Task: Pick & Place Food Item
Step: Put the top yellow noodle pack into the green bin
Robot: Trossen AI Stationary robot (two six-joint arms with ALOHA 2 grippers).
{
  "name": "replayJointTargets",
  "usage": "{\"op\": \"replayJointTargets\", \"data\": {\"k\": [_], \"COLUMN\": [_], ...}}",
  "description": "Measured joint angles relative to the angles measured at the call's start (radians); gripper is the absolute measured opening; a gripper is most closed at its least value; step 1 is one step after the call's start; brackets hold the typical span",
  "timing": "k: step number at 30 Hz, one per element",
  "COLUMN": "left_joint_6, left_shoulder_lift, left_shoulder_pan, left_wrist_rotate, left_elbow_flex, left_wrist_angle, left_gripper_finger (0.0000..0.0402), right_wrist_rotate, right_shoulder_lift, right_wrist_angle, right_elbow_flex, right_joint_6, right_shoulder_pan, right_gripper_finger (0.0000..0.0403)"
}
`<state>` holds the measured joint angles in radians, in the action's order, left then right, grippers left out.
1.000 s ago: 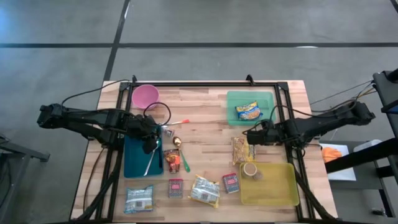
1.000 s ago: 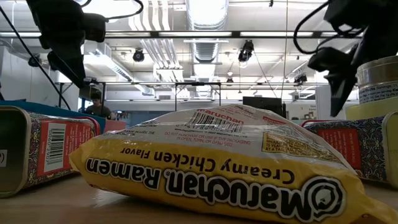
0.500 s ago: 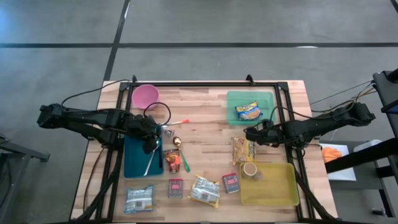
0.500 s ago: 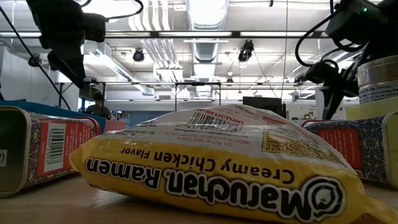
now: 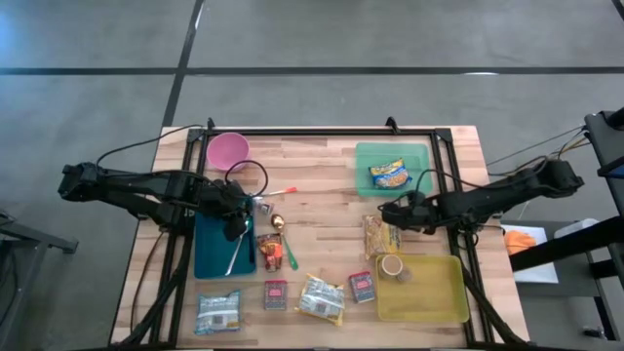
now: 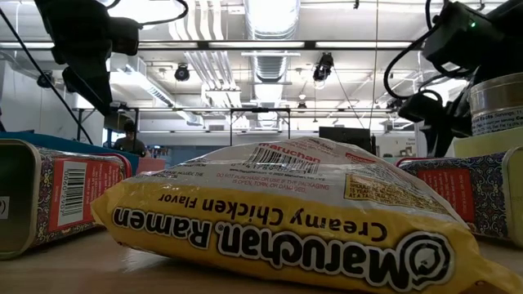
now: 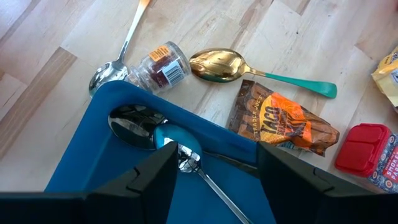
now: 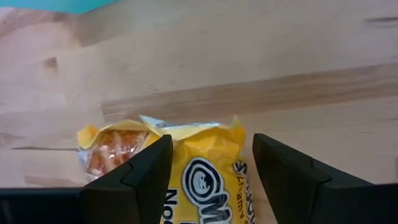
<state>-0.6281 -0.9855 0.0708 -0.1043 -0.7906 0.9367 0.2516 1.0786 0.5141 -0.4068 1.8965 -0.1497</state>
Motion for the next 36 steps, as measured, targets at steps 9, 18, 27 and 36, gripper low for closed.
{"op": "replayJointTargets", "data": {"k": [9,18,27,36], "left_joint_6": [0.000,0.000,0.000,0.000], "left_shoulder_lift": [0.000,0.000,0.000,0.000], "left_shoulder_pan": [0.000,0.000,0.000,0.000], "left_wrist_rotate": [0.000,0.000,0.000,0.000], "left_elbow_flex": [0.000,0.000,0.000,0.000], "left_wrist_angle": [0.001,0.003,0.003,0.004], "left_gripper_finger": [0.0222,0.0222,0.0222,0.0222], "right_wrist_rotate": [-0.001,0.020,0.041,0.109], "right_shoulder_lift": [0.054,0.055,0.032,-0.011], "right_wrist_angle": [-0.059,-0.070,-0.076,-0.079], "right_elbow_flex": [0.000,-0.013,-0.063,-0.166], "right_joint_6": [0.007,-0.059,-0.143,-0.302], "right_shoulder_pan": [0.000,0.000,0.000,0.000], "right_gripper_finger": [0.0158,0.0015,0.0008,0.0008]}}
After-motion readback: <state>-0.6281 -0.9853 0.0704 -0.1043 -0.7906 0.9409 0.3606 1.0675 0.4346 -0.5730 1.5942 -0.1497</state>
